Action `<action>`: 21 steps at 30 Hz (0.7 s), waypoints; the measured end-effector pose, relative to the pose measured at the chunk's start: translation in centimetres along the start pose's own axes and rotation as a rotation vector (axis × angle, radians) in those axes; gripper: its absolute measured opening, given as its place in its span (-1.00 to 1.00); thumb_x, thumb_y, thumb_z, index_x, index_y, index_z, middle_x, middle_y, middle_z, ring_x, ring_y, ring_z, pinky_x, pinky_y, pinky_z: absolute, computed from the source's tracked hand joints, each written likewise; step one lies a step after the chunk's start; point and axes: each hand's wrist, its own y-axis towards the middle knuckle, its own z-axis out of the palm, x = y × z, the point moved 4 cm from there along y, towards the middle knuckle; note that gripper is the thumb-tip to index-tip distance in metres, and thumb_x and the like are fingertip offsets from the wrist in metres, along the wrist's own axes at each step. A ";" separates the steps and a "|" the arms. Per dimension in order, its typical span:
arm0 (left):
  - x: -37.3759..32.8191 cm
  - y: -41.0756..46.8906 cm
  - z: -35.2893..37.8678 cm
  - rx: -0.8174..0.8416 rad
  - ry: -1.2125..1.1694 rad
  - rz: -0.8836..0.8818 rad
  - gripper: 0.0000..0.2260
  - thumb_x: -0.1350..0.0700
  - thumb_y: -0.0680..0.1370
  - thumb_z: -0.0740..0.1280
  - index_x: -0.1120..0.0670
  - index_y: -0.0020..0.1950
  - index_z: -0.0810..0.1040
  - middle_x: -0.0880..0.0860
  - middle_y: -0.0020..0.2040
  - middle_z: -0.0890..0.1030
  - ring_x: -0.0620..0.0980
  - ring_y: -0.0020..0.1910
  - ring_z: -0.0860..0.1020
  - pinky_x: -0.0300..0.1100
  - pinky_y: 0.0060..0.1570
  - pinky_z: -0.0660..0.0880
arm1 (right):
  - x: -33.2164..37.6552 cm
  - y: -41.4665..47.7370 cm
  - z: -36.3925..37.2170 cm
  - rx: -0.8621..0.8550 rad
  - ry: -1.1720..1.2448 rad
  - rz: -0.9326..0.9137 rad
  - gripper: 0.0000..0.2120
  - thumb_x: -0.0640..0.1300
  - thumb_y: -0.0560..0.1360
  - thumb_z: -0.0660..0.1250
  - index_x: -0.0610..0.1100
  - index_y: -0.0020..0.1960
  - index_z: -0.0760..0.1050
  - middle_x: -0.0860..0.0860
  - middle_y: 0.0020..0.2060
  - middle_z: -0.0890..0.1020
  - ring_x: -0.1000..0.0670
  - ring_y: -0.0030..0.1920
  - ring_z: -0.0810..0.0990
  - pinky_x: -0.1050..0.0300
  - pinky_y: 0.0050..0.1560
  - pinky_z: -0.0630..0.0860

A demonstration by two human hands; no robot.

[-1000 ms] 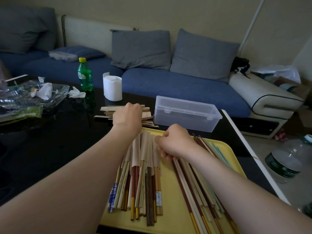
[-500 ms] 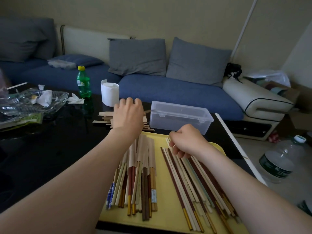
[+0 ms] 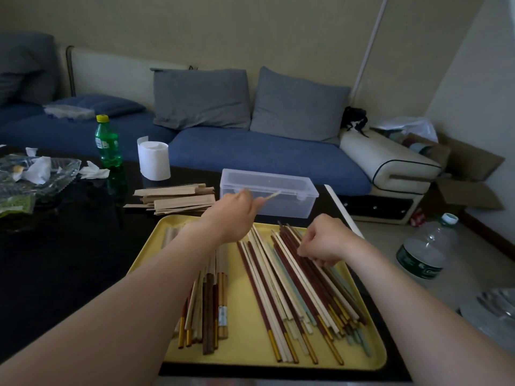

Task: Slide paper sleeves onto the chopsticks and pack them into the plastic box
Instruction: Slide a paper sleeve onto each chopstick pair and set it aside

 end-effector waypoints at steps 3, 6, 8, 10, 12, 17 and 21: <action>-0.6 0.3 0.6 0.070 -0.023 -0.014 -0.84 0.03 0.77 0.15 0.00 0.20 0.50 0.06 0.05 0.54 0.01 0.01 0.57 -0.10 0.03 0.57 | 0.8 -0.9 0.4 0.085 0.010 -0.046 -0.96 -0.12 0.59 0.55 -0.09 -0.01 0.73 -0.04 -0.16 0.75 0.10 -0.33 0.71 0.24 -0.31 0.63; -1.2 0.5 0.9 0.103 -0.092 -0.040 -0.78 -0.05 0.73 0.23 0.07 0.17 0.54 0.06 0.05 0.60 0.02 0.04 0.60 -0.05 0.11 0.58 | 1.2 -0.9 0.7 0.045 -0.079 -0.037 -0.87 -0.13 0.54 0.59 -0.12 0.02 0.68 -0.07 -0.16 0.75 0.05 -0.31 0.76 0.13 -0.22 0.74; -1.5 0.4 1.1 0.145 -0.147 -0.060 -0.79 -0.07 0.69 0.31 0.05 0.14 0.53 0.02 0.02 0.60 -0.01 0.00 0.60 -0.06 0.10 0.59 | 1.3 -0.9 0.9 0.023 -0.126 -0.020 -0.80 -0.15 0.52 0.60 -0.13 0.07 0.63 -0.09 -0.17 0.74 0.02 -0.29 0.78 0.05 -0.16 0.77; -1.4 0.3 1.3 0.174 -0.111 -0.061 -0.81 -0.08 0.65 0.37 0.02 0.12 0.52 -0.01 -0.01 0.60 -0.04 -0.03 0.60 -0.06 0.11 0.60 | 1.6 -1.0 1.4 0.065 -0.111 0.002 -0.73 -0.19 0.52 0.60 -0.14 0.16 0.62 -0.10 -0.10 0.73 0.01 -0.26 0.79 0.06 -0.16 0.77; -1.2 0.1 1.4 0.181 -0.029 -0.068 -0.82 -0.08 0.65 0.38 0.00 0.13 0.53 -0.02 0.00 0.60 -0.04 -0.02 0.59 -0.02 0.17 0.59 | 2.1 -1.2 2.1 0.115 -0.110 0.020 -0.65 -0.22 0.51 0.59 -0.13 0.25 0.59 -0.12 -0.05 0.72 0.00 -0.23 0.80 0.08 -0.18 0.77; -0.4 -0.4 1.4 0.169 0.064 -0.078 -0.80 -0.06 0.66 0.37 -0.03 0.23 0.53 -0.02 0.12 0.59 -0.02 0.12 0.55 0.05 0.32 0.46 | 3.1 -1.5 3.0 0.056 -0.120 0.079 -0.54 -0.32 0.55 0.51 -0.20 0.40 0.47 -0.20 -0.05 0.70 -0.04 -0.28 0.80 0.09 -0.24 0.76; -0.1 -0.2 1.7 0.191 0.031 -0.082 -0.81 0.00 0.66 0.37 -0.02 0.25 0.50 -0.01 0.10 0.59 -0.02 0.07 0.58 0.01 0.21 0.57 | 3.4 -1.4 3.3 0.050 -0.091 0.149 -0.55 -0.37 0.56 0.47 -0.25 0.41 0.47 -0.21 -0.12 0.74 -0.05 -0.24 0.81 0.03 -0.13 0.78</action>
